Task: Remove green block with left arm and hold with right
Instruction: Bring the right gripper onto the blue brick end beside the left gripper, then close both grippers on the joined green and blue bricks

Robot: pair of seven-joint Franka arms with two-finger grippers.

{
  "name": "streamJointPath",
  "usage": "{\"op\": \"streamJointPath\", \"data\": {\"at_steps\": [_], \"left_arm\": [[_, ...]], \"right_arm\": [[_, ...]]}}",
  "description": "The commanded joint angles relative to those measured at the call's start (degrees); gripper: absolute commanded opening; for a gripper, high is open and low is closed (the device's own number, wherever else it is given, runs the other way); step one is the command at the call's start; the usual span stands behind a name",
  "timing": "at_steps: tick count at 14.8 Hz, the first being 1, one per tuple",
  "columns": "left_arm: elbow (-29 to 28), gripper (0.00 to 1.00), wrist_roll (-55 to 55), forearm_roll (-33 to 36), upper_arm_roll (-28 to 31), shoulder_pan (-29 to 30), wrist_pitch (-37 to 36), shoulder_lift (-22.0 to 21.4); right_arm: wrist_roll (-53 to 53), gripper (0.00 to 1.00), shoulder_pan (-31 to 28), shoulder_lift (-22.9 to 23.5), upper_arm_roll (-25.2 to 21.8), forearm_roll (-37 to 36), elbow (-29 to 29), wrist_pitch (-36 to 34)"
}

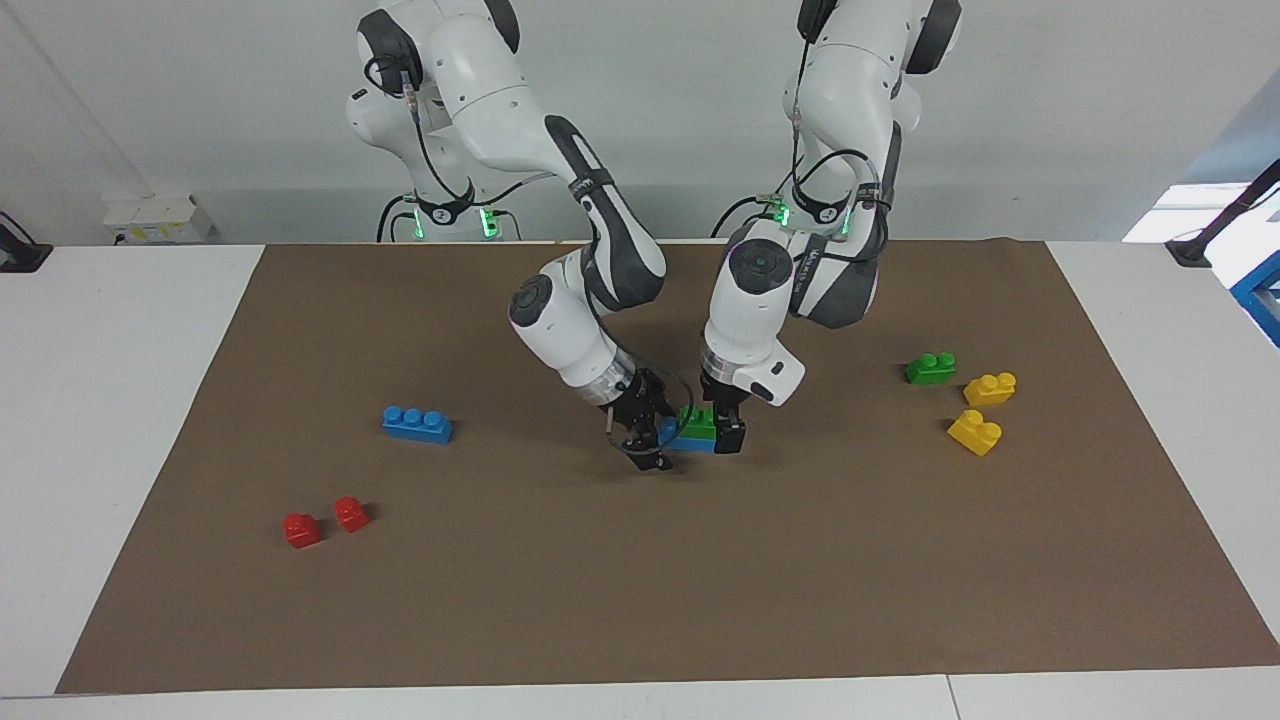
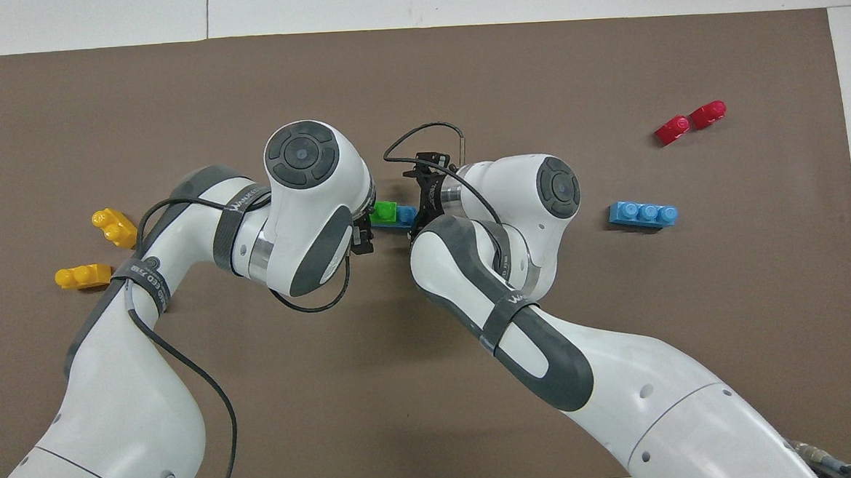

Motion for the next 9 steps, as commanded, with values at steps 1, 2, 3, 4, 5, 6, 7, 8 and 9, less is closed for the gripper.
{"op": "streamJointPath", "data": {"at_steps": [1, 2, 3, 4, 5, 6, 7, 8, 9], "left_arm": [[-2.9, 1.00, -2.1, 1.1, 0.9, -1.0, 2.0, -2.2], [-2.9, 1.00, -2.1, 1.0, 0.9, -1.0, 2.0, -2.2], [-3.0, 1.00, -2.1, 1.1, 0.9, -1.0, 2.0, -2.2], [-3.1, 1.00, -2.1, 1.1, 0.9, -1.0, 2.0, -2.2], [-3.1, 1.00, -2.1, 1.1, 0.9, -1.0, 2.0, -2.2], [-3.1, 1.00, -2.1, 1.1, 0.9, -1.0, 2.0, -2.2], [-3.2, 1.00, -2.1, 1.1, 0.9, -1.0, 2.0, -2.2], [-3.1, 1.00, -2.1, 1.1, 0.9, -1.0, 2.0, -2.2], [-3.2, 1.00, -2.1, 1.1, 0.9, -1.0, 2.1, -2.2]], "right_arm": [[0.4, 1.00, 0.2, 1.8, 0.0, 1.3, 1.8, 1.3], [0.5, 1.00, 0.3, 1.8, 0.0, 1.3, 2.1, 1.3], [0.5, 0.98, 0.9, 1.8, 0.0, 1.4, 2.1, 1.3], [0.5, 0.95, 1.4, 1.8, 0.0, 1.5, 2.1, 1.3], [0.5, 0.91, 1.5, 1.8, 0.0, 1.5, 2.1, 1.2], [0.5, 0.89, 1.5, 1.8, 0.0, 1.5, 2.1, 1.0], [0.5, 0.85, 1.5, 1.8, 0.0, 1.5, 2.1, 1.0], [0.5, 0.83, 1.5, 1.8, 0.0, 1.4, 2.1, 1.0], [0.5, 0.78, 1.5, 1.8, 0.0, 1.4, 2.1, 1.0]]}}
